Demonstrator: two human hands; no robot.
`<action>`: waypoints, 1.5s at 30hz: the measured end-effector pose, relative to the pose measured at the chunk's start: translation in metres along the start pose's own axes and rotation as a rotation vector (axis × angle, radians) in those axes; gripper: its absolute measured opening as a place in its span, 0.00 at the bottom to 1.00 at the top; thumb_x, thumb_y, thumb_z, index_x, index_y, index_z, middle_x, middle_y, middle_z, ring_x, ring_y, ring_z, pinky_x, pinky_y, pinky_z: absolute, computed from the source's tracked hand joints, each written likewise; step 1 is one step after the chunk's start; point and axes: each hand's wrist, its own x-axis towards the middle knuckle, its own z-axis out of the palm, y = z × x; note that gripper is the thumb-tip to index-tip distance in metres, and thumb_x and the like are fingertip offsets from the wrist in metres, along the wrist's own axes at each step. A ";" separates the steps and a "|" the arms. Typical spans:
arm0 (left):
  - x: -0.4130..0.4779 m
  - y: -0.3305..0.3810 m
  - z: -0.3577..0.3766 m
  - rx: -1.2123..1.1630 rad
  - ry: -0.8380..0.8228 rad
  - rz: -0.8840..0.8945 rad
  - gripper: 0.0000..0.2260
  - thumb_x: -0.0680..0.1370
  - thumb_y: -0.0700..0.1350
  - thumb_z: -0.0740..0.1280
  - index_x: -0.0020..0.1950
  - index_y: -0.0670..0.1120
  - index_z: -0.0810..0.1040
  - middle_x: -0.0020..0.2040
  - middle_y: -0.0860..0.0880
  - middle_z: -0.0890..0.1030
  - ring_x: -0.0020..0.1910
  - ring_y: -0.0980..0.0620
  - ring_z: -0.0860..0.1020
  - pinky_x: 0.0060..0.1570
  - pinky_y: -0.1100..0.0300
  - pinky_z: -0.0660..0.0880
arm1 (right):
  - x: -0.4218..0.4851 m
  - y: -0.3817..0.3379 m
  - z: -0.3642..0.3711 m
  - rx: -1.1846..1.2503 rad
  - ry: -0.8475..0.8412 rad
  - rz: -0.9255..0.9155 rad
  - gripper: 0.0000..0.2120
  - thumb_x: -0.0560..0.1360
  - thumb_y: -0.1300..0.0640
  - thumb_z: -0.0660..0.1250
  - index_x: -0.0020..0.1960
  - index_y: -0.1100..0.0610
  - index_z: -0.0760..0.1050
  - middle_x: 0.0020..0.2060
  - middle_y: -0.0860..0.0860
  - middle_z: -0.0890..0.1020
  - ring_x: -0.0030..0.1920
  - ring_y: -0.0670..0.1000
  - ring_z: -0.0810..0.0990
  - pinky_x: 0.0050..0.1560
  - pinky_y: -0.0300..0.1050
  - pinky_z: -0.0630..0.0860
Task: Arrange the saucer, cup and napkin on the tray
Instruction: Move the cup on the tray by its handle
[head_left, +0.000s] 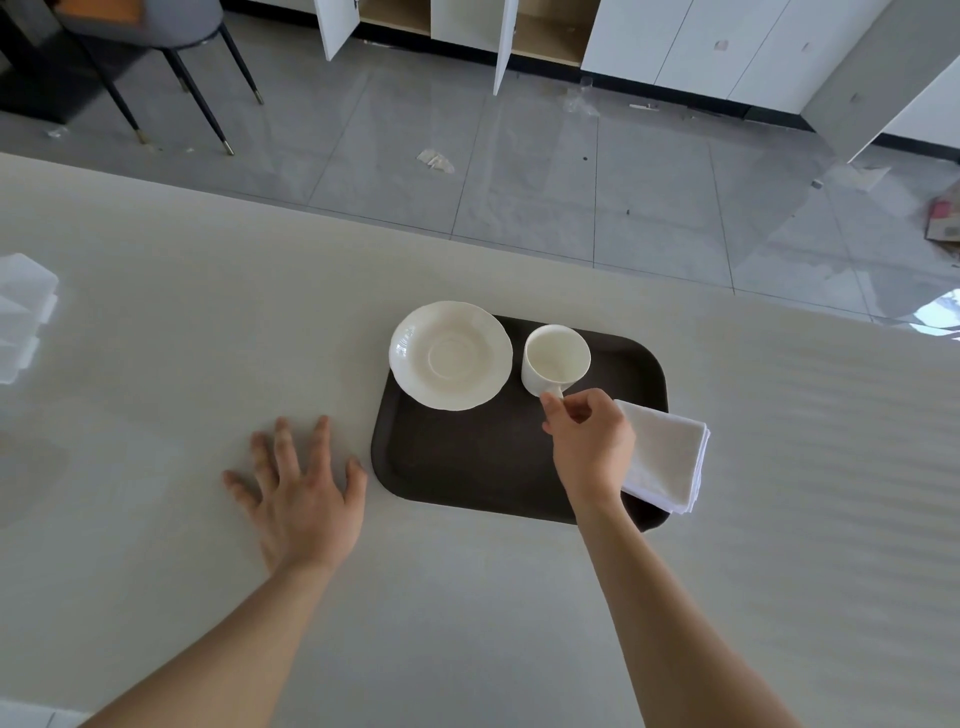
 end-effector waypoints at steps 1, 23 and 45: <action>0.000 0.000 0.000 -0.002 0.000 -0.001 0.30 0.75 0.60 0.54 0.77 0.52 0.65 0.78 0.40 0.61 0.78 0.36 0.54 0.73 0.29 0.47 | -0.001 0.000 0.000 0.004 -0.002 0.002 0.12 0.73 0.45 0.73 0.37 0.51 0.77 0.33 0.47 0.84 0.37 0.45 0.81 0.36 0.36 0.70; 0.000 0.000 0.001 -0.021 0.011 0.000 0.30 0.75 0.59 0.55 0.76 0.51 0.65 0.78 0.39 0.61 0.78 0.35 0.55 0.73 0.29 0.46 | -0.011 -0.003 0.007 0.063 -0.017 -0.003 0.12 0.75 0.48 0.72 0.35 0.47 0.75 0.31 0.45 0.84 0.36 0.44 0.83 0.36 0.36 0.74; 0.001 -0.002 0.003 -0.013 0.006 0.004 0.29 0.76 0.59 0.57 0.76 0.51 0.65 0.77 0.39 0.61 0.78 0.34 0.55 0.72 0.28 0.47 | -0.008 0.003 -0.013 0.121 -0.125 -0.009 0.06 0.75 0.48 0.73 0.43 0.49 0.80 0.33 0.43 0.85 0.37 0.43 0.85 0.41 0.39 0.79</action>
